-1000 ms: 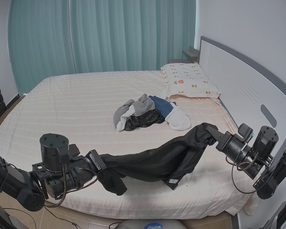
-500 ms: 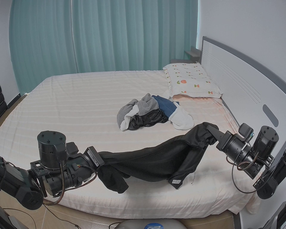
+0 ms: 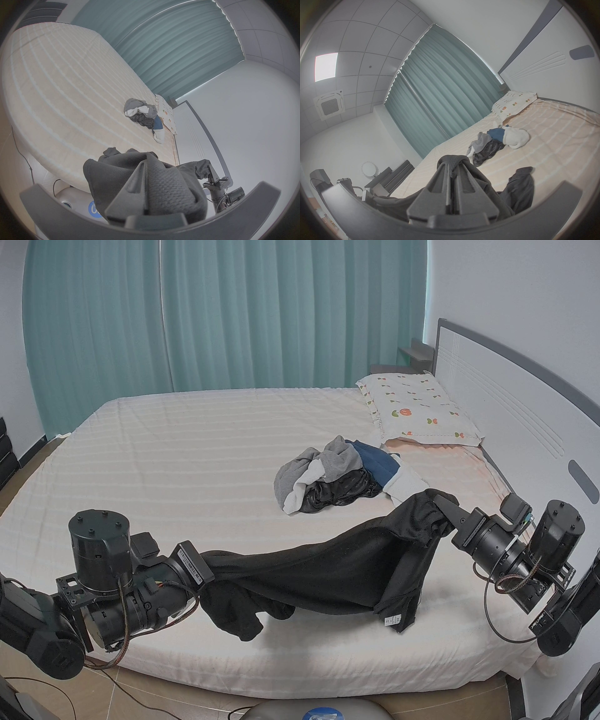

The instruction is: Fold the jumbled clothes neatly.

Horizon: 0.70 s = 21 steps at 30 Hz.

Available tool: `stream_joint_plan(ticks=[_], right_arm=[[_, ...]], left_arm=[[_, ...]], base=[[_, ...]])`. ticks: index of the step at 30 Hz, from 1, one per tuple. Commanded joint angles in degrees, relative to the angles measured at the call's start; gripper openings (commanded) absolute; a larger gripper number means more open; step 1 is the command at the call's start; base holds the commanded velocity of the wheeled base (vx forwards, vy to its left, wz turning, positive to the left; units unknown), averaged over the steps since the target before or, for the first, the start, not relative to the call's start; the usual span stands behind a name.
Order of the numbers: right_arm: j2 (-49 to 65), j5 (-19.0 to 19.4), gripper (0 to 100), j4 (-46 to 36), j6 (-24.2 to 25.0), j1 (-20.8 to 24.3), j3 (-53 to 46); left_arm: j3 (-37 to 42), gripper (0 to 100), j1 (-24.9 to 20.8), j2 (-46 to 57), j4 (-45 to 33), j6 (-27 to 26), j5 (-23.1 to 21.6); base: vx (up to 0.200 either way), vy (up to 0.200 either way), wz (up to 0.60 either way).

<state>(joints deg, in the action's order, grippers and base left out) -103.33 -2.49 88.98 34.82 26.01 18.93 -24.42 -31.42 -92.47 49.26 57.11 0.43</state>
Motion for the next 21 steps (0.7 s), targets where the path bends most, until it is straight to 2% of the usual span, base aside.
stream_joint_plan(ticks=[1, 5, 16, 21], right_arm=[[0.3, -0.1, 0, 0.5, 0.0, 0.5, 0.3], [0.2, -2.2, 0, 0.4, 0.1, 0.5, 1.2], [-0.4, -2.2, 0, 0.5, 0.9, 0.3, 2.2], [-0.6, -3.8, 0, 0.4, 0.8, 0.4, 2.6]], left_arm=[[0.0, 0, 0.1, 0.6, 0.0, 0.0, 0.1], [0.0, 0, 0.1, 0.3, 0.0, -0.1, 1.3], [-0.1, 0, 0.0, 0.7, -0.5, -0.3, 1.4], [-0.1, 0, -0.1, 0.6, -0.5, -0.3, 1.4]], base=[[0.0, 0.2, 0.0], [0.0, 0.2, 0.0], [0.0, 0.2, 0.0], [0.0, 0.2, 0.0]])
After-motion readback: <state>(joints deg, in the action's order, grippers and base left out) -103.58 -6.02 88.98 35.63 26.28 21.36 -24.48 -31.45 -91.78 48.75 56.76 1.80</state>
